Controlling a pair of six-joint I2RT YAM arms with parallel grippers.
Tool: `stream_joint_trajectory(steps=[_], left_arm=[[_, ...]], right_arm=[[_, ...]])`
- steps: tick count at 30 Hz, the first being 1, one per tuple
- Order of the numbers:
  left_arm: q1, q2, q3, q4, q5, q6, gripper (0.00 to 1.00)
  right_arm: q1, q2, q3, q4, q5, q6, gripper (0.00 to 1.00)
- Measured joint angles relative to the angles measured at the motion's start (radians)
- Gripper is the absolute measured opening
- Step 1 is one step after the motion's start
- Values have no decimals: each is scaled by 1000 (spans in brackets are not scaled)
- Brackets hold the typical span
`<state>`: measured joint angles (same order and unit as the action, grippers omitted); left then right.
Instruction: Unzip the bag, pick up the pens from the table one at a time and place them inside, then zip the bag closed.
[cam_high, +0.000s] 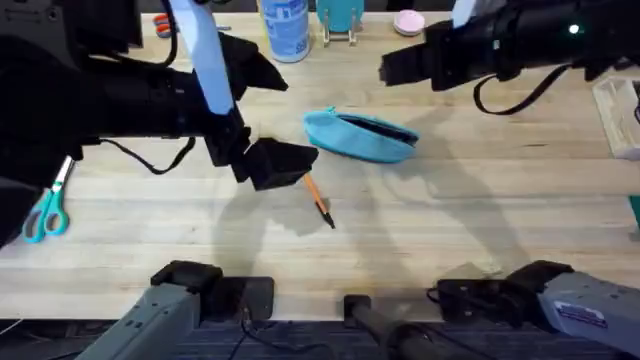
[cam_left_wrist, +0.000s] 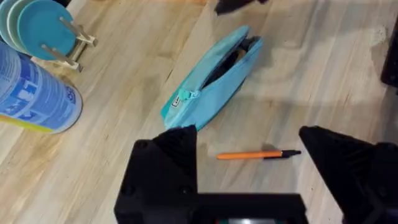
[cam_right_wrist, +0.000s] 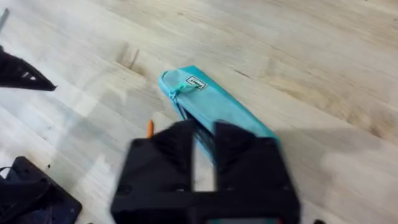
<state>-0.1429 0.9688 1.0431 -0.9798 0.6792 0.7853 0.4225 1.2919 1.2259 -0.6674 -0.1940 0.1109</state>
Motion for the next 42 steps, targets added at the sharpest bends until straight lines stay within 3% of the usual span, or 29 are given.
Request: stream_joint_trajectory(steps=[1, 2, 4, 14, 18, 29, 34, 42], left_arm=[[0, 0, 0, 0, 0, 0, 995], [0, 0, 0, 0, 0, 0, 995], [0, 0, 0, 0, 0, 0, 994], [0, 0, 0, -4, -1, 0, 995], [0, 0, 0, -4, -3, 0, 996], [0, 0, 0, -4, -3, -1, 995], [0, 0, 0, -4, -3, -1, 995], [0, 0, 0, -4, -3, 0, 996]], right_arm=[[0, 0, 0, -3, 0, 1, 155], [0, 2, 0, -10, 0, 0, 90], [0, 12, 0, -28, 0, 1, 34], [0, 50, 0, -43, -8, -55, 31], [0, 49, 0, -46, -43, -214, 31], [0, 50, 0, -133, -62, -853, 29], [0, 50, 0, -134, -62, -967, 29], [0, 75, 2, -178, -62, -1014, 29]])
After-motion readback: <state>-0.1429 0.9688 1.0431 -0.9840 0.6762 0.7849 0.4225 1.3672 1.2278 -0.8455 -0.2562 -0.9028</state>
